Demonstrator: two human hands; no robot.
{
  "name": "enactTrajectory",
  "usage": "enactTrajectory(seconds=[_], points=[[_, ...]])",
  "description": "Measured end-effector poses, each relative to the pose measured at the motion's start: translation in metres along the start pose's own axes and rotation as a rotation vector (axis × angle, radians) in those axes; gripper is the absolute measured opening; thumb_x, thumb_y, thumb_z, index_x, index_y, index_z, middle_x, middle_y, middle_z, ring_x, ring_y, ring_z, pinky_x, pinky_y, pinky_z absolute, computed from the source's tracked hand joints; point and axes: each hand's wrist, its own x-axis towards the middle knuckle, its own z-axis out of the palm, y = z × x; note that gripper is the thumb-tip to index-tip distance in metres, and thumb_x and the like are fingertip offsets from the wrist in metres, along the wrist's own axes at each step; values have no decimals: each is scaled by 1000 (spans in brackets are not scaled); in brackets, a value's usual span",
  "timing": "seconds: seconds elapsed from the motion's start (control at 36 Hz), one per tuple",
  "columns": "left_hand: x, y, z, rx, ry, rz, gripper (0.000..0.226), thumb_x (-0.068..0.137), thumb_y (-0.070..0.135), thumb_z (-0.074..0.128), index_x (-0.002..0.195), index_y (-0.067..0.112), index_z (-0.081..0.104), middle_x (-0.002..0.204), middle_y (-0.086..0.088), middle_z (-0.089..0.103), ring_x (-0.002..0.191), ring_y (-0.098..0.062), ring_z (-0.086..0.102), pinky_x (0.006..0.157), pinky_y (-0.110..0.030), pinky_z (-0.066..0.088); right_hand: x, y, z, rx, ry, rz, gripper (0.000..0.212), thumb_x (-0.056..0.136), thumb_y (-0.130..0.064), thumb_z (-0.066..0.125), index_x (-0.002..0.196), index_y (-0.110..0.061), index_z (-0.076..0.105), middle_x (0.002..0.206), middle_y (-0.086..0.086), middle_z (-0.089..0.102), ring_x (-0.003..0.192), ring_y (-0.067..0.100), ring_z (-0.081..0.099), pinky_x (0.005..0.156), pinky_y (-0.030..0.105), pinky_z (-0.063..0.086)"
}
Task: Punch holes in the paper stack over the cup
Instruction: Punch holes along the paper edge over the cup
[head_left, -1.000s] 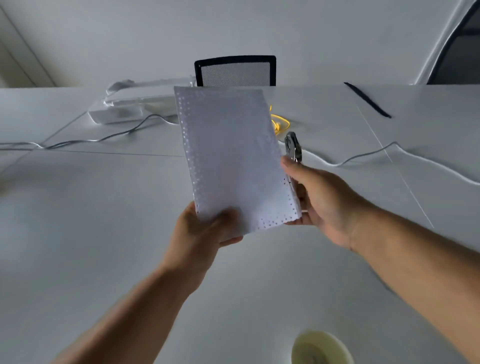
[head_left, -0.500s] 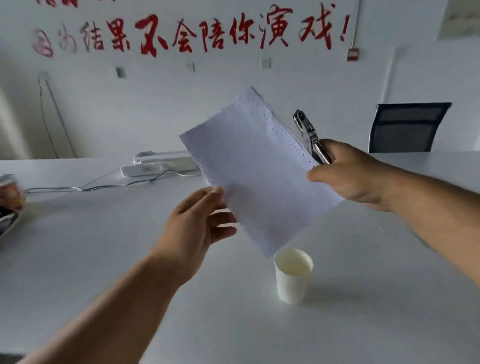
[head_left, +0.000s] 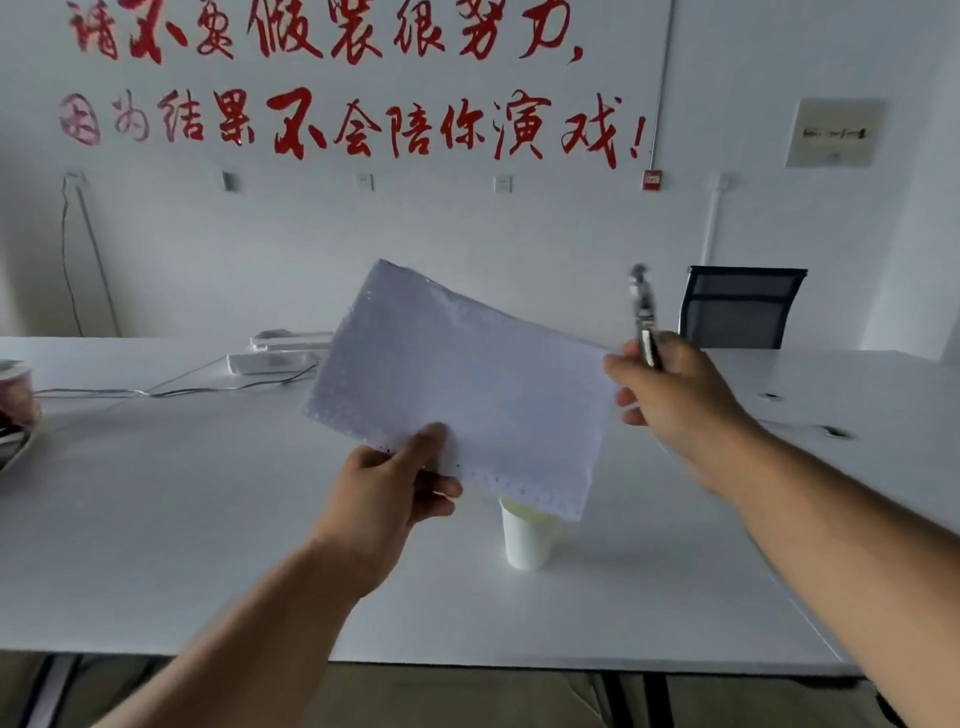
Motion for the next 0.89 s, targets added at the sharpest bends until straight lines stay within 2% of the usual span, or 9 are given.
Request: enactTrajectory(seconds=[0.11,0.19,0.25,0.36,0.42,0.56,0.64,0.72,0.89], points=[[-12,-11,7,-87,-14,23,21,101,18,64,99,0,73,74,-11,75,60,-21,71,61,-29,60,-31,34,6,260,-56,230,16,90,-25,73,98,-16,63,92,7,70,69,20,58,62,34,47],[-16,-20,12,-121,-22,-2,21,100,17,64,103,-1,73,73,-12,77,65,-23,76,63,-30,62,-48,50,18,316,-115,276,9,90,-18,72,95,-21,66,90,8,69,82,23,62,69,37,48],[-18,-22,13,-139,-33,-15,17,100,16,64,105,2,73,76,-12,78,65,-25,77,62,-31,61,-49,53,24,337,-96,267,17,88,-8,69,85,-24,63,86,4,68,83,22,61,72,36,47],[-15,-25,6,-121,-58,-12,14,101,12,60,107,9,72,80,-12,75,60,-24,71,58,-32,59,-47,52,22,98,-28,135,15,71,-19,67,81,-26,57,75,-3,54,71,20,49,71,37,41],[-12,-27,1,-87,-29,-1,14,101,11,59,110,9,70,81,-9,76,58,-23,70,57,-30,58,-45,53,18,18,-31,105,18,74,-16,69,83,-26,56,71,-6,50,66,20,44,67,36,37],[-5,-33,-3,-68,131,95,10,105,12,56,108,13,66,75,4,79,65,-23,78,60,-31,62,-51,57,17,-52,111,174,12,85,-11,65,93,-18,61,78,7,67,66,23,64,67,50,55],[-1,-33,-5,-71,174,142,13,105,15,56,116,14,64,76,6,81,72,-25,80,71,-40,64,-75,62,28,-22,-81,265,8,87,-5,65,91,-12,67,82,20,73,61,21,67,55,40,48],[0,-36,-3,-27,193,158,14,105,22,56,115,17,64,76,4,82,74,-24,81,86,-48,62,-101,66,44,-46,-288,312,6,88,-6,64,89,-9,69,76,13,76,58,20,68,52,38,45],[-1,-39,5,-54,209,158,13,106,18,54,104,19,67,74,5,82,74,-23,81,89,-52,61,-111,68,62,-22,-390,400,10,88,-10,60,93,-7,69,79,14,76,59,17,67,54,36,43]])
